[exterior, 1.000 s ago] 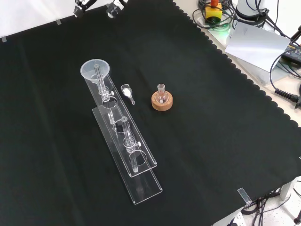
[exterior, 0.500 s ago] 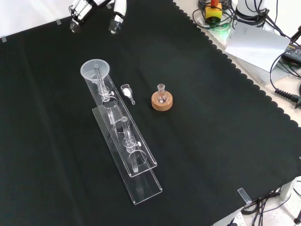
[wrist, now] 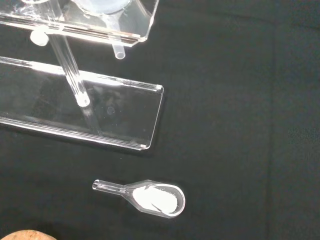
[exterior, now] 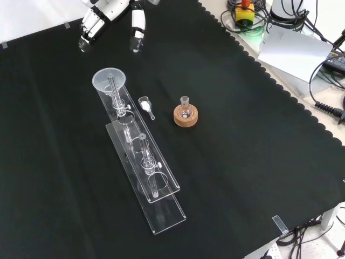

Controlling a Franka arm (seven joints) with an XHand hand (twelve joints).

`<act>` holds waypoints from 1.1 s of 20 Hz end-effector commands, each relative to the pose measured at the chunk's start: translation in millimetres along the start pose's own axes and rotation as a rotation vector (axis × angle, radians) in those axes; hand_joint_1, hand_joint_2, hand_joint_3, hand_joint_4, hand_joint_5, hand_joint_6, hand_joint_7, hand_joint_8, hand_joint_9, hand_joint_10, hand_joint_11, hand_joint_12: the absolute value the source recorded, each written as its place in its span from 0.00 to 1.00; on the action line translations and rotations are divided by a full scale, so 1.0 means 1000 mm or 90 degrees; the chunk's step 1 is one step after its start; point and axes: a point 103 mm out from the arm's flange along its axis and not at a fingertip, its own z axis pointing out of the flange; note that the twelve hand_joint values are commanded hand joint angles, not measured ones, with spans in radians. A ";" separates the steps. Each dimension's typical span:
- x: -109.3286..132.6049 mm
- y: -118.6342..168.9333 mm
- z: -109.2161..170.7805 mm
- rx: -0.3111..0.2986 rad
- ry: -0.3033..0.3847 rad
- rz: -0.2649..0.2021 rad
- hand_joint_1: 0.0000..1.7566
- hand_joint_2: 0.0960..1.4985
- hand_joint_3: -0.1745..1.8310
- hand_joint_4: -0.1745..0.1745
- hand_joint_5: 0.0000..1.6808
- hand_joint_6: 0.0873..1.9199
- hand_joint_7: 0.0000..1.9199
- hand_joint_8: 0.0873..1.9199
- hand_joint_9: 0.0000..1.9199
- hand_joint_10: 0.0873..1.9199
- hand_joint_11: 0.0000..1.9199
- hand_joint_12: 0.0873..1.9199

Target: Pick up the funnel from the transparent funnel stand.

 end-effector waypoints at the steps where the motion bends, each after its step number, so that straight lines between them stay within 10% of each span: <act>1: 0.020 0.017 -0.002 0.074 -0.049 0.001 0.19 0.49 0.18 0.47 0.00 0.00 0.00 0.23 0.13 0.40 0.22 0.73; 22: 0.038 0.029 0.001 0.082 -0.093 0.029 0.25 0.48 0.17 0.42 0.00 0.00 0.00 0.19 0.11 0.42 0.27 0.70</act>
